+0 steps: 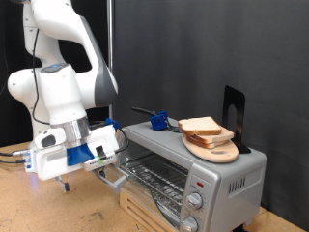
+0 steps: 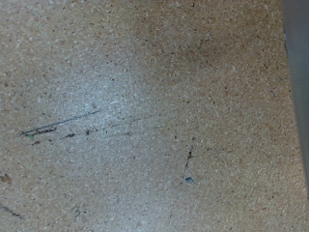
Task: Make a piece of toast with the oven
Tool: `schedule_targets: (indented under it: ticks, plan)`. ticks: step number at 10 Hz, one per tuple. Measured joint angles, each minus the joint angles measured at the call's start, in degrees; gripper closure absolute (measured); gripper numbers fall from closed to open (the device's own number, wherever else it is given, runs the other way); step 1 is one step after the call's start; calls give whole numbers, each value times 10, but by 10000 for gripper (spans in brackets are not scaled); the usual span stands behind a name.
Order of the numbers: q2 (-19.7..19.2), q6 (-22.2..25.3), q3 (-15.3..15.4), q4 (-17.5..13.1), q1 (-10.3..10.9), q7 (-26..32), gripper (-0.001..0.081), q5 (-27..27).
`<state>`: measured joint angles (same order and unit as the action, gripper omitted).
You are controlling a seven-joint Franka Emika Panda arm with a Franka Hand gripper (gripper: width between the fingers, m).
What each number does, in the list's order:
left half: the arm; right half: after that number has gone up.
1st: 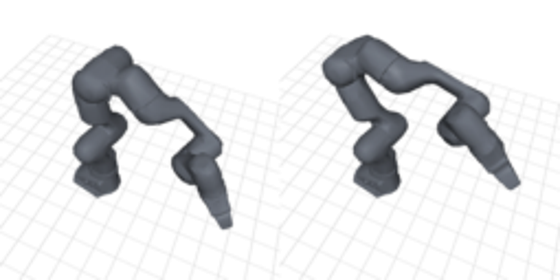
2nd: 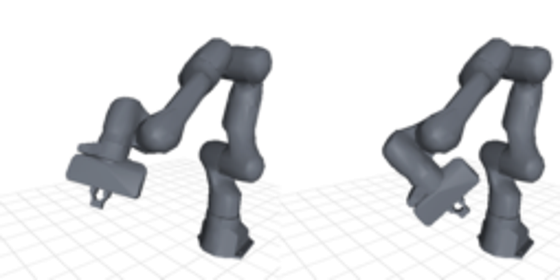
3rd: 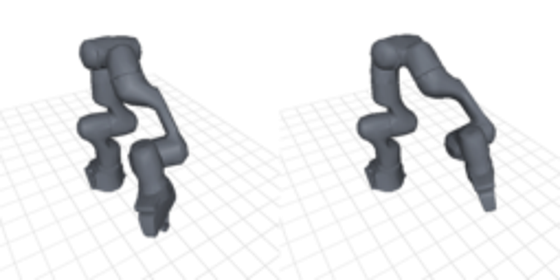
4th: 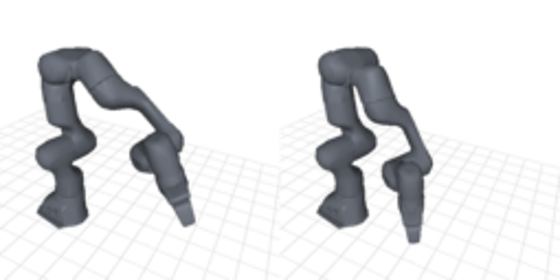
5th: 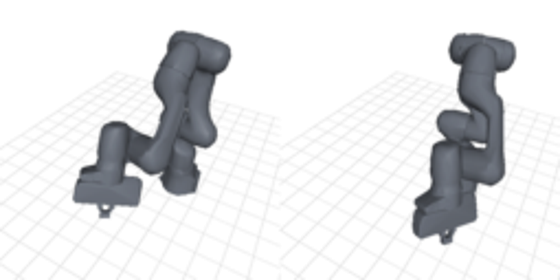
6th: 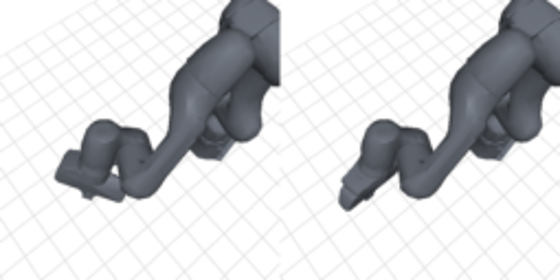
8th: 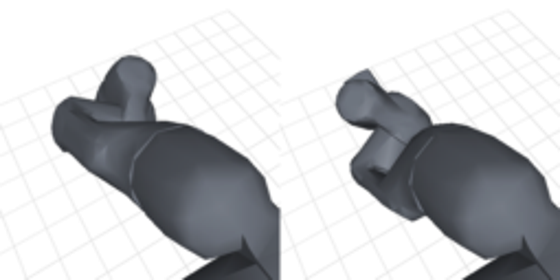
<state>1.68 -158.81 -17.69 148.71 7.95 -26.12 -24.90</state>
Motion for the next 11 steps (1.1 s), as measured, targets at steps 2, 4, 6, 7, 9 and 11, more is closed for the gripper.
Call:
schedule_targets:
  ticks: [2,4,6,7,9,11]
  plan:
    - [1,9,0,0,0,35,-2,-33]
    - [7,13,0,-1,1,87,-2,-94]
    - [22,34,0,-4,0,103,-2,-114]
    - [30,40,-1,-4,0,102,-2,-110]
    - [32,38,0,-2,-5,60,-2,-57]
    - [23,23,0,4,-11,-4,-2,14]
